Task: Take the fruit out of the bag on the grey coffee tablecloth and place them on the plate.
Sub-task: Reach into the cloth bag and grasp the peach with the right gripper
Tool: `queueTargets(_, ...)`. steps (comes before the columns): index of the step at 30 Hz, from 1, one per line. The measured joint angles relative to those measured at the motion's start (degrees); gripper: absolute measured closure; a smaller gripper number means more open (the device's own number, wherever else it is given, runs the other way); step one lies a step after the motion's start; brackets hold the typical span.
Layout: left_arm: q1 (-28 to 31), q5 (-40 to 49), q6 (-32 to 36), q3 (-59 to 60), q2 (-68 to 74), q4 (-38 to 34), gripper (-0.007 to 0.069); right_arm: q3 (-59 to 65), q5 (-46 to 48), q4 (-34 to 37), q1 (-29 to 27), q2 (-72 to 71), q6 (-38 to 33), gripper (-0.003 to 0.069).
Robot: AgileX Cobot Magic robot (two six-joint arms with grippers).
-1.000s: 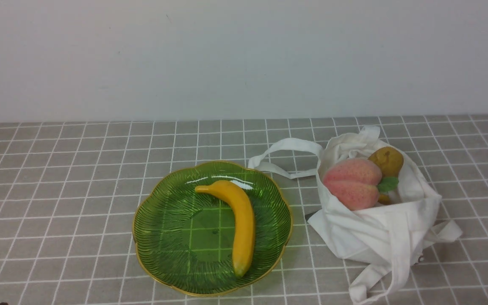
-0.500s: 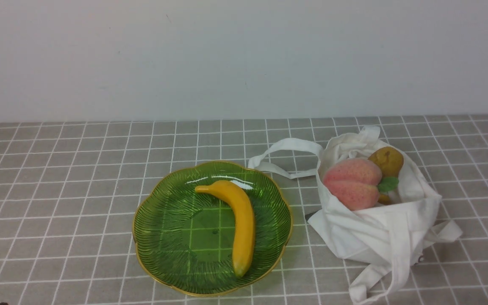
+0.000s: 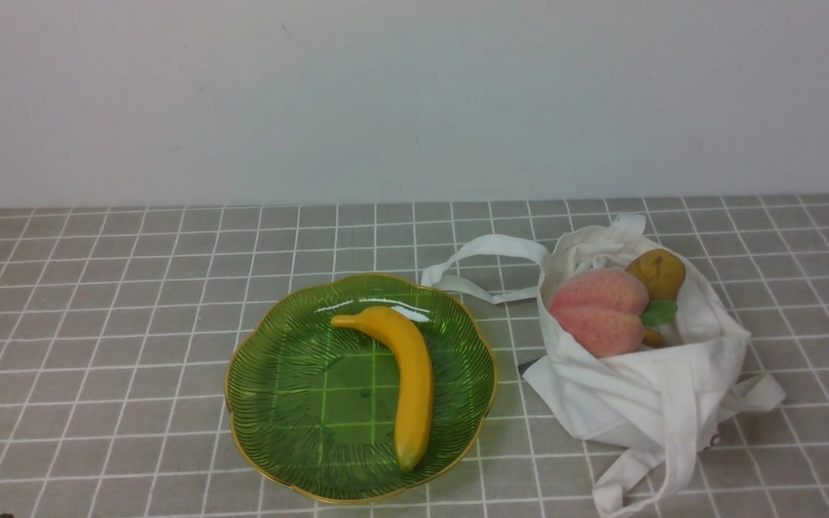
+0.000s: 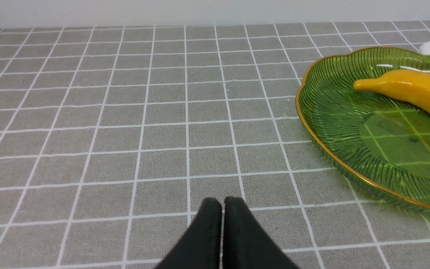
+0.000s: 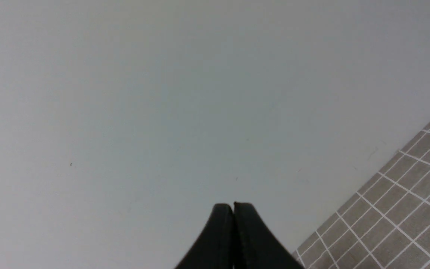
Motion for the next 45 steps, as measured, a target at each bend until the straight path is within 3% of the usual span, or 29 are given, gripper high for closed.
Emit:
queueTargets(7, 0.0, 0.0, 0.0, 0.0, 0.0, 0.0, 0.0632, -0.6, -5.5, 1.9, 0.1, 0.0, 1.5, 0.0673)
queueTargets(11, 0.0, 0.0, 0.0, 0.0, 0.0, 0.0, 0.0632, -7.2, -1.0, -2.4, 0.7, 0.4, 1.5, 0.0673)
queueTargets(13, 0.0, 0.0, 0.0, 0.0, 0.0, 0.0, 0.0632, -14.3, 5.0, -6.8, 1.3, 2.8, 1.2, 0.0673)
queueTargets(15, 0.0, 0.0, 0.0, 0.0, 0.0, 0.0, 0.0632, -26.4, 18.5, -14.4, 2.8, 12.4, -1.2, 0.0673)
queueTargets(20, 0.0, 0.0, 0.0, 0.0, 0.0, 0.0, 0.0632, -37.9, 37.7, -17.8, 4.4, 27.5, -7.8, 0.0673)
queueTargets(24, 0.0, 0.0, 0.0, 0.0, 0.0, 0.0, 0.0632, -47.8, 52.4, -16.1, 5.0, 45.4, -19.2, 0.0673)
queueTargets(31, 0.0, 0.0, 0.0, 0.0, 0.0, 0.0, 0.0632, -62.1, 61.5, -7.9, 6.5, 67.6, -33.6, 0.0671)
queueTargets(35, 0.0, 0.0, 0.0, 0.0, 0.0, 0.0, 0.0632, -67.0, 61.6, -8.2, 10.6, 74.8, -34.8, 0.0664)
queueTargets(41, 0.0, 0.0, 0.0, 0.0, 0.0, 0.0, 0.0632, -72.4, 58.9, -12.0, 16.8, 83.3, -30.7, 0.0571)
queueTargets(45, 0.0, 0.0, 0.0, 0.0, 0.0, 0.0, 0.0632, -75.6, 57.7, -13.1, 19.4, 88.6, -29.0, 0.0366)
